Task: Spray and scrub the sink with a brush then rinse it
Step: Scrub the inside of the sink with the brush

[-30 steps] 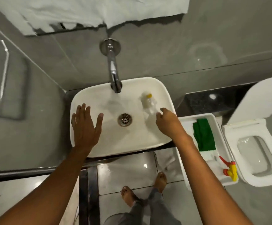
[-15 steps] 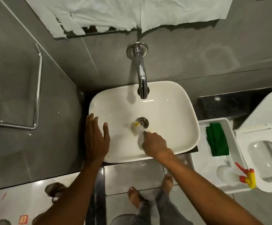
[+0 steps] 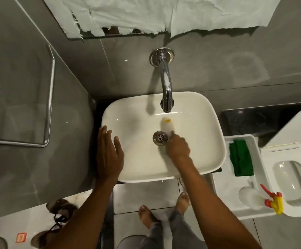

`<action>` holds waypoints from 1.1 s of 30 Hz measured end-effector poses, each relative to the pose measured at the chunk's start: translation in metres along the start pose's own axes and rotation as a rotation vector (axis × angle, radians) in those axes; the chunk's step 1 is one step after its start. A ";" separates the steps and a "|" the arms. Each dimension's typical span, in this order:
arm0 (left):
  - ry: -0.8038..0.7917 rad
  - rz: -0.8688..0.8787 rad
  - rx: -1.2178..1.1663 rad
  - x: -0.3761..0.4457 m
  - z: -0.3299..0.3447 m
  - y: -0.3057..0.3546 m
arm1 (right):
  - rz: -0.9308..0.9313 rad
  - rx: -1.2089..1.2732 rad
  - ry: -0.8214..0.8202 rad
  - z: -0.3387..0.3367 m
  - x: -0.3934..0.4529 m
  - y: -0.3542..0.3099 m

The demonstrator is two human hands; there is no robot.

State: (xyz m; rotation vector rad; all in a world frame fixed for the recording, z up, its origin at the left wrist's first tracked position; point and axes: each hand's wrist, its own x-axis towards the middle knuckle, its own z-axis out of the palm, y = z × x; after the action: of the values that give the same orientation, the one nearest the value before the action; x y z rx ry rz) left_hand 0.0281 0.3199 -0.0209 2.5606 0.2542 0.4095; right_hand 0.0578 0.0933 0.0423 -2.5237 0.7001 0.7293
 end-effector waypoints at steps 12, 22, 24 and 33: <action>0.028 0.011 -0.006 0.001 -0.001 0.000 | 0.034 -0.115 0.075 -0.028 0.017 0.016; 0.041 0.007 -0.054 0.001 -0.001 0.001 | -0.180 -0.185 -0.120 0.015 -0.029 -0.015; 0.050 0.009 -0.046 0.000 -0.001 0.000 | -0.057 -0.072 -0.020 -0.002 0.003 -0.011; 0.048 0.012 -0.029 0.000 0.003 -0.003 | -0.426 -0.195 -0.183 0.061 -0.040 -0.078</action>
State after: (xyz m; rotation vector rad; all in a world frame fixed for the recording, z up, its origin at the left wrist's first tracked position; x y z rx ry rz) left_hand 0.0289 0.3216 -0.0249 2.5276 0.2483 0.4764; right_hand 0.0503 0.1997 0.0375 -2.6046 0.0230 0.8869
